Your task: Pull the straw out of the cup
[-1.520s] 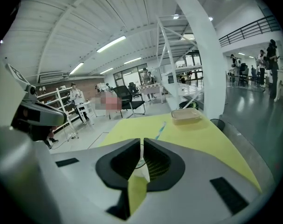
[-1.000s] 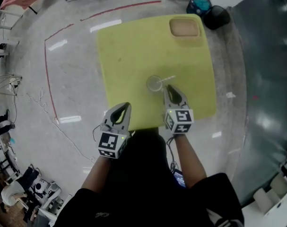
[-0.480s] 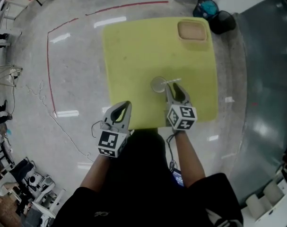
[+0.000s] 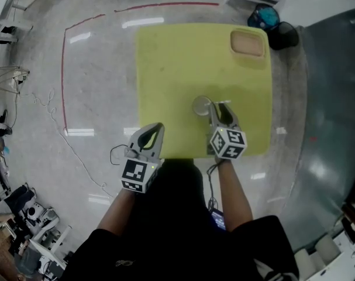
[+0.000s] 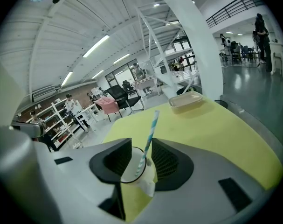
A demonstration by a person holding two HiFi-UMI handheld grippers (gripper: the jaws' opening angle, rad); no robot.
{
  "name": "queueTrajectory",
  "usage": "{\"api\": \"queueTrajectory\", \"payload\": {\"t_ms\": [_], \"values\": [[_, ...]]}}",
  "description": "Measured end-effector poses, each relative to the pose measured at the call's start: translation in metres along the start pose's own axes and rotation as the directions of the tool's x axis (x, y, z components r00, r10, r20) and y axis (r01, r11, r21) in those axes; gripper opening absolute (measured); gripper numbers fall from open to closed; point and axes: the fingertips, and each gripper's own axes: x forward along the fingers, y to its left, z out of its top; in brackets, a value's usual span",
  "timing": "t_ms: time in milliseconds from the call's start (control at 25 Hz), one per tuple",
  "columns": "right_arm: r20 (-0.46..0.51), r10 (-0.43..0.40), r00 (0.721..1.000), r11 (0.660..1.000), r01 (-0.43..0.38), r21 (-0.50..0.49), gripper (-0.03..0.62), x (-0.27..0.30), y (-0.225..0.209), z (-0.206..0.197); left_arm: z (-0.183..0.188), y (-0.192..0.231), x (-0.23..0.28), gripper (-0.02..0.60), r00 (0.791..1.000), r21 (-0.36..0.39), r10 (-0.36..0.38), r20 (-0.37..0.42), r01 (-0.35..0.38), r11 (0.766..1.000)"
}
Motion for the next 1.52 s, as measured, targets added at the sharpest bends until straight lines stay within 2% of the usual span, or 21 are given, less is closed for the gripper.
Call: {"api": "queueTrajectory", "payload": {"t_ms": [680, 1520], "values": [[-0.008, -0.011, 1.0, 1.0, 0.011, 0.009, 0.133, 0.013, -0.005, 0.0, 0.0, 0.007, -0.001, 0.044, 1.0, -0.004, 0.014, 0.005, -0.014, 1.0], [0.002, -0.032, 0.999, 0.999, 0.032, -0.015, 0.05, 0.012, 0.001, 0.007, 0.004, 0.014, -0.006, 0.044, 1.0, -0.011, 0.017, 0.022, -0.017, 1.0]]}}
